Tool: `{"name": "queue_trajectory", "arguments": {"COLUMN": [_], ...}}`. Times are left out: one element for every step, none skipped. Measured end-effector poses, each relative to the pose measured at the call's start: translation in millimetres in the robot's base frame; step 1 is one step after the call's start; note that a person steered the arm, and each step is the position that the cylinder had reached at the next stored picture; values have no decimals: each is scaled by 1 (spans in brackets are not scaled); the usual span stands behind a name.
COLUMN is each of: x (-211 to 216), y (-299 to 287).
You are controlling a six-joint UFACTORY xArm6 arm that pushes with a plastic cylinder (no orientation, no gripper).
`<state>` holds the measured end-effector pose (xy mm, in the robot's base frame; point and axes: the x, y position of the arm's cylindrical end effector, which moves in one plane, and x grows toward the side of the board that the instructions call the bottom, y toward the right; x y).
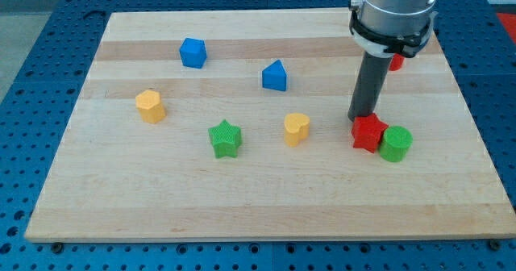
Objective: Push the green star along with yellow heart closer to the red star
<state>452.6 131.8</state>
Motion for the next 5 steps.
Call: {"name": "queue_trajectory", "arguments": {"x": [0, 0, 0, -3, -7], "y": [-31, -87, -137, -178, -213]}}
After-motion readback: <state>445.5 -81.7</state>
